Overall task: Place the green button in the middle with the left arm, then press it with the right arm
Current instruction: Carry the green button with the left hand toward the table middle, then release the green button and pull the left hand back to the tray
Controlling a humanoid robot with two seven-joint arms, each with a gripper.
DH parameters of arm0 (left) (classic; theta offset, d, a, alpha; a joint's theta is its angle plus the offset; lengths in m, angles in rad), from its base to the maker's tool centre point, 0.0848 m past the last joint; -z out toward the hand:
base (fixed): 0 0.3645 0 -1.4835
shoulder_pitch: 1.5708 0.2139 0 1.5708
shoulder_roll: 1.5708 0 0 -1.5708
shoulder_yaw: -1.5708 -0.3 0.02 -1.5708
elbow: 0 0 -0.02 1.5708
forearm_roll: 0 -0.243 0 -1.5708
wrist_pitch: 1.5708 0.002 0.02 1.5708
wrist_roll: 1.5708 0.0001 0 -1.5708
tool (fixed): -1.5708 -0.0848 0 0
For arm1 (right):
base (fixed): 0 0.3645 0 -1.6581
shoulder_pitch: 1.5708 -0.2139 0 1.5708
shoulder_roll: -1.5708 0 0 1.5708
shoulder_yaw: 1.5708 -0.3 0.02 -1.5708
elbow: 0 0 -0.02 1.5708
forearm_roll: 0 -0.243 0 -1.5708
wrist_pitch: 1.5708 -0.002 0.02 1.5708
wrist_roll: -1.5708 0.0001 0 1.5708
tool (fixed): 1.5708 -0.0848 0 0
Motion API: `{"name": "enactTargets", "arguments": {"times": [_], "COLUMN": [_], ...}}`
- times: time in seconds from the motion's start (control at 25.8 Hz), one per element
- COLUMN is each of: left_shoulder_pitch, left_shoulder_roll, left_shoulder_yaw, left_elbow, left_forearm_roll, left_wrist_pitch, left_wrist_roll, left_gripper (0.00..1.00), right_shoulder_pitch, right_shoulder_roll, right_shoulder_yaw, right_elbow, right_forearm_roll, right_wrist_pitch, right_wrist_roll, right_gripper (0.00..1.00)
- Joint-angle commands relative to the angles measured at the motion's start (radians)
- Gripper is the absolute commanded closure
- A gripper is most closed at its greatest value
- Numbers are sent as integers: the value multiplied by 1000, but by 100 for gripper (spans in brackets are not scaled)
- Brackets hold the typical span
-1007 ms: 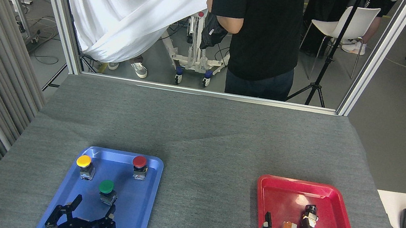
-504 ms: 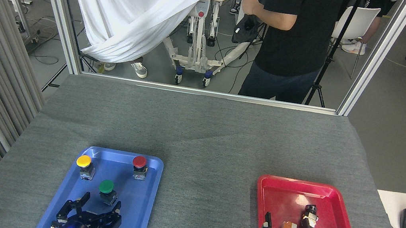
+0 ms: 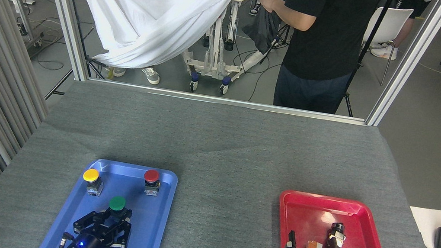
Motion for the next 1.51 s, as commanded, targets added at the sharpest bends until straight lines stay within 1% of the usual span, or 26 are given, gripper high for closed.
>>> {"name": "enactTargets", "arguments": {"times": [0.0,0.08,0.15,0.23,0.27,0.35,0.43,0.54,0.62,0.74,0.81,0.89,1.01,1.05,1.08,1.16,1.24,1.32,1.39,1.43,1.47], "left_shoulder_pitch": [2,2,2,-8,-22,-103,-159,-217,-243,-255,-255,-255,-255,-255,-255,-255,-248,-217,-163,-128,-96], "left_shoulder_roll": [26,37,40,26,14,-28,-81,-183,-225,-227,-226,-227,-226,-226,-226,-226,-227,-226,-216,-201,-172], "left_shoulder_yaw": [1,1,0,-14,-56,-184,-260,-293,-332,-448,-493,-497,-496,-496,-494,-494,-497,-496,-493,-490,-485], "left_elbow": [-2,-22,-75,-124,-136,-119,-49,89,191,248,264,294,301,301,300,290,266,186,54,-22,-96], "left_forearm_roll": [1,7,7,1,-1,-6,-7,-22,-58,-46,-46,-44,-44,-44,-44,-39,-35,-36,-39,-42,-41], "left_wrist_pitch": [-109,-162,-202,-260,-276,-271,-247,-182,-121,-9,43,54,56,57,57,56,42,42,54,60,72], "left_wrist_roll": [4,15,18,18,18,16,4,-1,1,-2,-2,-1,1,5,13,19,19,18,13,9,5], "left_gripper": [100,100,100,100,100,100,100,100,100,100,100,100,100,91,71,0,0,0,0,0,0], "right_shoulder_pitch": [-1,-1,-1,-1,-1,-1,-1,-1,-1,-1,-1,-1,-1,-1,-1,-1,-1,-1,-1,-1,-2], "right_shoulder_roll": [0,0,0,0,0,0,0,0,-2,-2,-2,-2,-2,-2,-2,-2,-2,-2,0,1,3], "right_shoulder_yaw": [0,0,0,0,0,0,0,0,0,0,0,0,0,0,0,0,0,0,2,3,5], "right_elbow": [0,0,0,0,0,0,0,1,1,1,1,1,1,1,1,1,1,3,8,11,12], "right_forearm_roll": [0,0,0,0,0,0,0,0,0,0,0,0,0,0,0,0,0,0,2,2,2], "right_wrist_pitch": [0,0,0,0,0,0,0,0,0,0,0,0,0,0,0,0,0,0,0,0,0], "right_wrist_roll": [0,0,0,0,0,0,0,0,0,0,0,0,0,0,0,0,0,0,0,0,0], "right_gripper": [0,0,0,0,0,0,0,0,0,0,0,0,0,0,0,0,0,0,0,0,0]}}
